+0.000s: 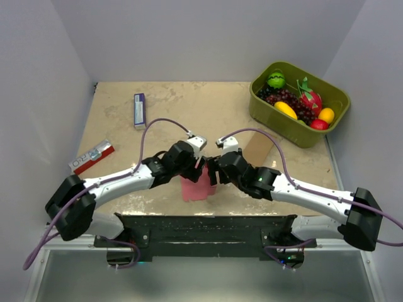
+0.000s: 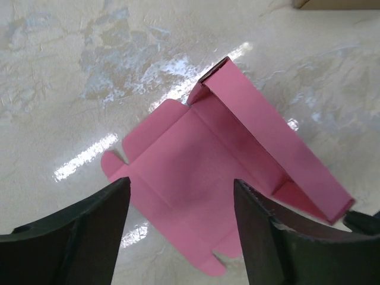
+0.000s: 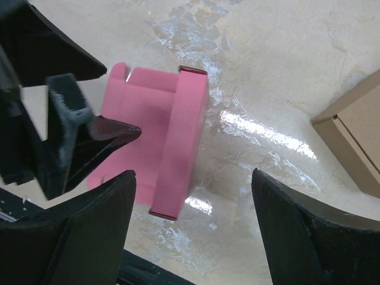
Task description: Fold the paper box
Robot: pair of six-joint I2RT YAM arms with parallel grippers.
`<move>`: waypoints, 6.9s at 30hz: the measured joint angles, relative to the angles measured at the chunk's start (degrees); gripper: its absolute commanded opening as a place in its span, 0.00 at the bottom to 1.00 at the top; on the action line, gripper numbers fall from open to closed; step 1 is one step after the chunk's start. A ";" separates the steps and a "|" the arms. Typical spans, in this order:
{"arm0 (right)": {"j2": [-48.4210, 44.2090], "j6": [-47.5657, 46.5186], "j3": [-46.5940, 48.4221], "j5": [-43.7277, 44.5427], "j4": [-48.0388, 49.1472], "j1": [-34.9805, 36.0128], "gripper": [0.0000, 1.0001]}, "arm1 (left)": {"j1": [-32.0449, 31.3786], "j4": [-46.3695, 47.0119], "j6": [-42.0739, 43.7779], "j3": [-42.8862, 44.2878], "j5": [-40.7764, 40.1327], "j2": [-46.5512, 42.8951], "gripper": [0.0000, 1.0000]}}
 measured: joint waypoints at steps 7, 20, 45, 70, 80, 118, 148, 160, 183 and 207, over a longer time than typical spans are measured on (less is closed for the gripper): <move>2.32 -1.88 2.60 -0.50 -1.79 0.02 0.72 | 1.03 -2.67 -1.09 -3.32 2.51 -8.79 0.81; 12.55 15.06 8.46 -0.57 -7.61 1.51 0.79 | 15.85 -10.78 2.38 5.68 9.51 -19.10 0.83; -13.14 36.98 -8.90 1.14 -1.27 1.46 0.81 | 7.82 1.36 10.75 3.15 44.89 5.70 0.78; -19.82 35.60 -11.17 2.93 -4.61 1.42 0.81 | -11.89 -2.03 12.74 -0.61 7.67 -0.02 0.22; -20.94 35.26 -13.64 3.63 -4.70 1.31 0.81 | -18.10 -4.44 13.00 -0.57 -17.29 3.26 0.30; 0.26 -2.64 -7.04 -24.09 20.68 -16.15 0.86 | -0.11 -8.96 -5.62 -6.97 -1.18 -32.24 0.94; 20.17 -25.24 0.00 -35.23 29.27 -16.11 0.44 | 0.79 -3.41 -14.10 -18.75 -4.87 -26.23 0.40; 20.17 -25.31 0.02 -35.21 29.20 -16.13 0.29 | 0.79 -1.88 -14.08 -19.78 -5.46 -24.63 0.16; 8.41 -21.18 -7.19 -20.55 29.40 -9.55 0.00 | 1.29 2.64 -12.39 -14.19 -11.28 -14.36 0.00; 14.99 2.43 -12.04 25.90 35.89 7.45 0.00 | -2.32 29.73 -13.05 -20.79 -18.14 -4.76 0.00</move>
